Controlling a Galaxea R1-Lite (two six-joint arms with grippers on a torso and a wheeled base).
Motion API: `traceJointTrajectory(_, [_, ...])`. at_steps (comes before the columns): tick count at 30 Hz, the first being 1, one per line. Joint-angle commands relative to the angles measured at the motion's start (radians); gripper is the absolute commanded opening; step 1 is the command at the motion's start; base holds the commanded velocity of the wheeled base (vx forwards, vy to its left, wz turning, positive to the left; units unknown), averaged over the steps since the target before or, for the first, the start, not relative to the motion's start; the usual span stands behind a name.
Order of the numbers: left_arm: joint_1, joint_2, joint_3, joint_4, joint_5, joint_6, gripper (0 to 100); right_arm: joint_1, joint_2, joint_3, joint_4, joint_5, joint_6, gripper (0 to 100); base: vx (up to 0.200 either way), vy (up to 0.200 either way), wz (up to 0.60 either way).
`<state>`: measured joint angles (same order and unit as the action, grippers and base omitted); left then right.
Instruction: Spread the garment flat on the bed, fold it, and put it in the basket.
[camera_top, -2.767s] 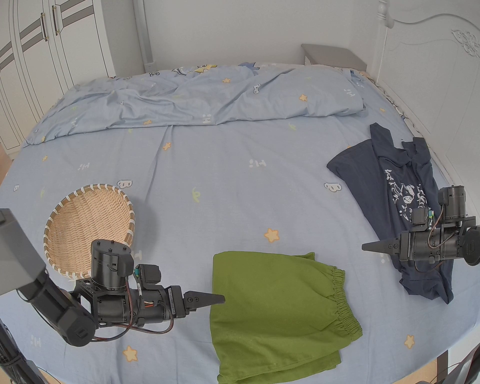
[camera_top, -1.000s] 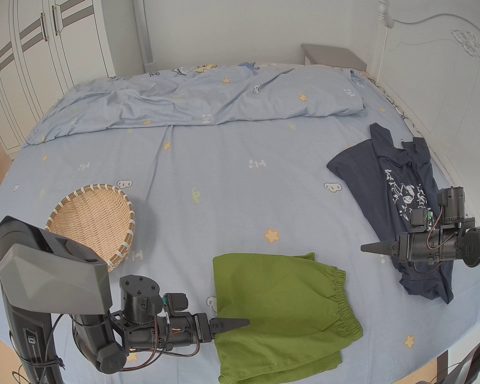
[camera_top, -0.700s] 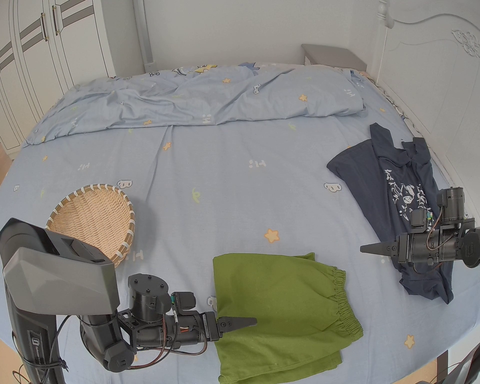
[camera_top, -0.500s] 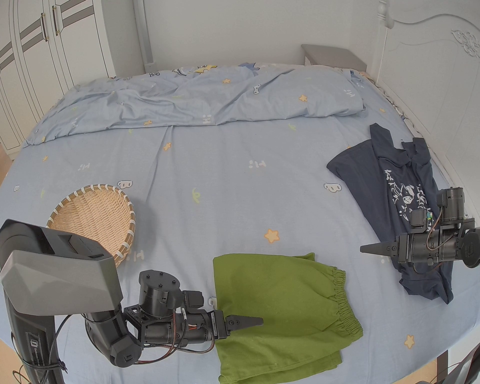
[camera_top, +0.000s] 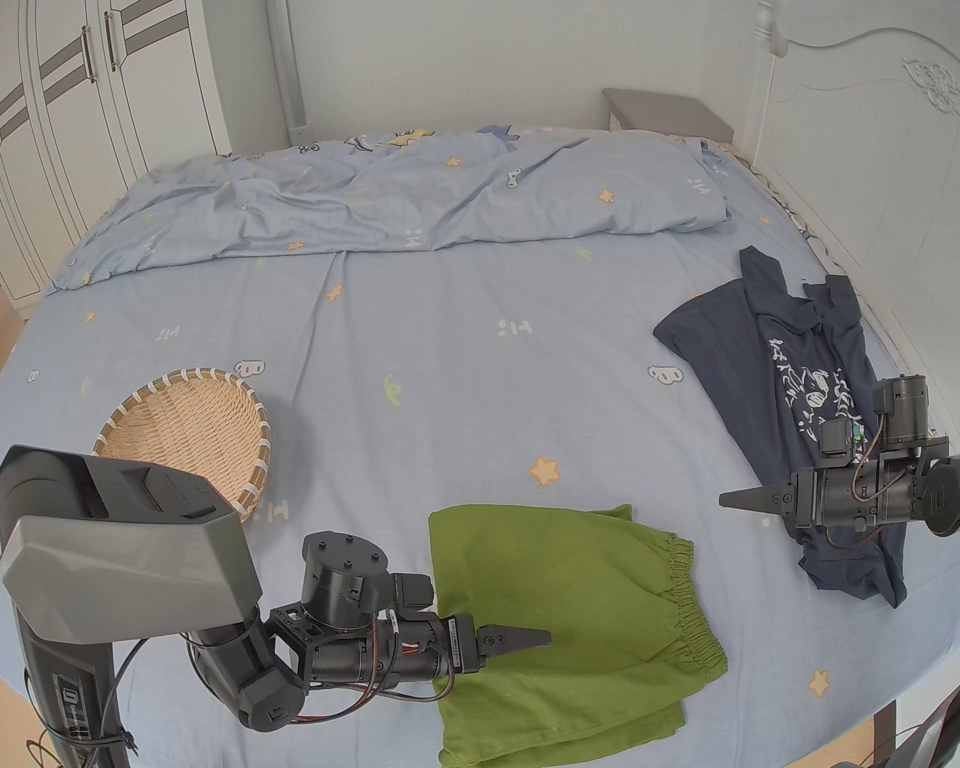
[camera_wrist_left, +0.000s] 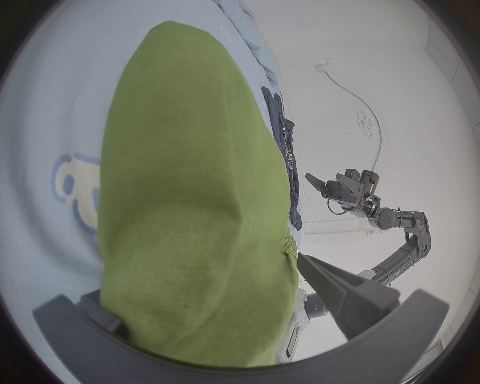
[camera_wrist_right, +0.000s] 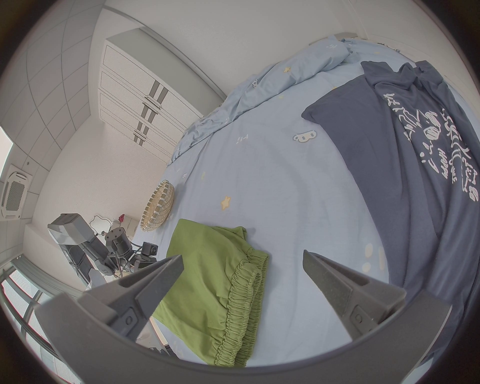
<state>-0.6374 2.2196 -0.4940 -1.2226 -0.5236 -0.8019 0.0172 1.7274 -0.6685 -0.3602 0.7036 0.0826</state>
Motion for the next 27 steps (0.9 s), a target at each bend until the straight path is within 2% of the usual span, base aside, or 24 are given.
traceJointTrajectory(1, [-0.004, -0.005, -0.006, -0.008, -0.003, 0.0, 0, 0.0, 0.0, 0.0, 0.0, 0.0, -0.001, 100, 0.0, 0.0, 0.0])
traceJointTrajectory(7, [0.012, -0.06, -0.006, 0.012, -0.004, 0.001, 0, 0.003, 0.004, 0.0, 0.0, -0.001, 0.0, 100, 0.0, 0.0, 0.0])
traceJointTrajectory(14, [0.076, -0.219, -0.031, 0.189, -0.012, 0.003, 0, 0.001, 0.007, 0.0, 0.0, 0.0, 0.0, 100, 0.0, 0.0, 0.0])
traceJointTrajectory(15, [0.099, -0.274, -0.08, 0.293, -0.012, 0.004, 0, 0.003, 0.007, -0.002, 0.0, 0.0, 0.0, 100, 0.0, 0.0, 0.0])
traceJointTrajectory(16, [0.099, -0.274, -0.08, 0.293, -0.012, 0.004, 0, 0.003, 0.007, -0.002, 0.0, 0.0, 0.0, 100, 0.0, 0.0, 0.0])
traceJointTrajectory(17, [0.117, -0.347, -0.161, 0.457, -0.013, 0.015, 0, 0.003, 0.006, -0.003, 0.0, 0.002, 0.0, 100, 0.0, 0.0, 0.0])
traceJointTrajectory(18, [0.124, -0.374, -0.204, 0.549, -0.013, 0.03, 0, 0.003, 0.004, -0.003, 0.0, 0.002, 0.0, 100, 0.0, 0.0, 0.0])
traceJointTrajectory(21, [0.139, -0.448, -0.353, 0.876, -0.015, 0.127, 0, 0.001, -0.002, -0.003, 0.0, 0.004, 0.002, 100, 0.0, 0.0, 0.0])
traceJointTrajectory(22, [0.142, -0.457, -0.373, 0.917, -0.015, 0.145, 0, 0.0, -0.002, -0.003, 0.001, 0.004, 0.002, 100, 0.0, 0.0, 0.0])
traceJointTrajectory(23, [0.151, -0.485, -0.426, 1.032, -0.021, 0.21, 0, 0.0, -0.003, -0.003, 0.0, 0.004, 0.002, 100, 0.0, 0.0, 0.0])
traceJointTrajectory(24, [0.151, -0.489, -0.434, 1.051, -0.024, 0.222, 0, 0.0, -0.003, -0.003, 0.001, 0.004, 0.002, 100, 0.0, 0.0, 0.0])
traceJointTrajectory(25, [0.165, -0.503, -0.46, 1.124, -0.059, 0.286, 0, -0.002, -0.002, -0.005, 0.001, 0.004, 0.002, 100, 0.0, 0.0, 0.0])
traceJointTrajectory(27, [0.179, -0.503, -0.466, 1.146, -0.095, 0.326, 0, -0.003, -0.002, -0.006, 0.001, 0.004, 0.003, 100, 0.0, 0.0, 0.0])
